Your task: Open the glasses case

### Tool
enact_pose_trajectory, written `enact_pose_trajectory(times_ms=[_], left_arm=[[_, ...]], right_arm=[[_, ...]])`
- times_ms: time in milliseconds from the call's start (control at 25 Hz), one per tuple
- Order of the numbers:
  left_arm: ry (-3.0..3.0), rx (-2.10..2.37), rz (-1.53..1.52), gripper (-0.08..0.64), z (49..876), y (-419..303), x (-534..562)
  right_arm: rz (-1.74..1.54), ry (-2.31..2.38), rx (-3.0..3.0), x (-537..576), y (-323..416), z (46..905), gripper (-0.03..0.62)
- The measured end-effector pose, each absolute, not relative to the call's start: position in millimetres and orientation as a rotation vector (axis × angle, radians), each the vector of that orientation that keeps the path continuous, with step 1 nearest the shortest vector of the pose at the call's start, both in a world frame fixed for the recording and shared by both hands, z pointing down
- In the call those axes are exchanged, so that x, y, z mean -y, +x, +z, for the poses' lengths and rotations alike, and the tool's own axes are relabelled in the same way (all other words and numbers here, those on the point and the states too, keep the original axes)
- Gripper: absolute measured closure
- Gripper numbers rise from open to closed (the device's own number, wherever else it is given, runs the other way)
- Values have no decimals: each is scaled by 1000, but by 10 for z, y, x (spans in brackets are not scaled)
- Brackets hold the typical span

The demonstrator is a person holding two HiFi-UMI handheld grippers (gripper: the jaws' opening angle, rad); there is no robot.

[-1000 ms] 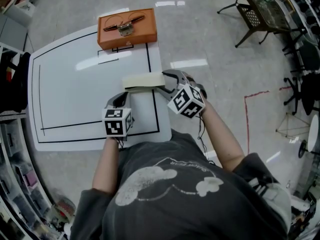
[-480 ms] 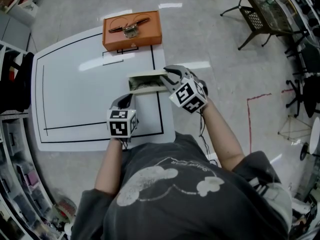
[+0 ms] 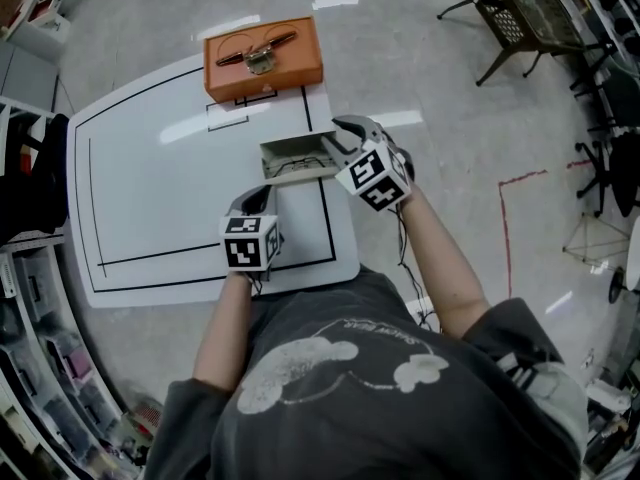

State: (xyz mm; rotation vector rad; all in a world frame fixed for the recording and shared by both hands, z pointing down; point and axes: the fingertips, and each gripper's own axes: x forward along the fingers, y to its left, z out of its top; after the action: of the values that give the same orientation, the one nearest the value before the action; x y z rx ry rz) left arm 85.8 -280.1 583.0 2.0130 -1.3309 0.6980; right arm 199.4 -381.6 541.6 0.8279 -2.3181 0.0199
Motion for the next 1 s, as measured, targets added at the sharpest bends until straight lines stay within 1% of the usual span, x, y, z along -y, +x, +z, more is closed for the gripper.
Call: enact_pose_trajectory(times_ms=[120, 400, 800, 1000], left_arm=[[2034, 1291, 709, 557, 5829, 875, 2800], [2137, 1178, 689, 557, 5670, 780, 2679], [2235, 1092, 651, 557, 5427, 50, 2524], [2303, 1036, 608, 557, 5272, -345, 2454]], right_arm=[[29, 881, 2313, 3803, 2033, 5387, 452], [58, 1043, 2252, 3630, 2132, 5240, 448], [96, 1306, 2179, 3239, 1895, 4887, 456], [149, 1417, 2159, 2994, 1639, 4810, 475]])
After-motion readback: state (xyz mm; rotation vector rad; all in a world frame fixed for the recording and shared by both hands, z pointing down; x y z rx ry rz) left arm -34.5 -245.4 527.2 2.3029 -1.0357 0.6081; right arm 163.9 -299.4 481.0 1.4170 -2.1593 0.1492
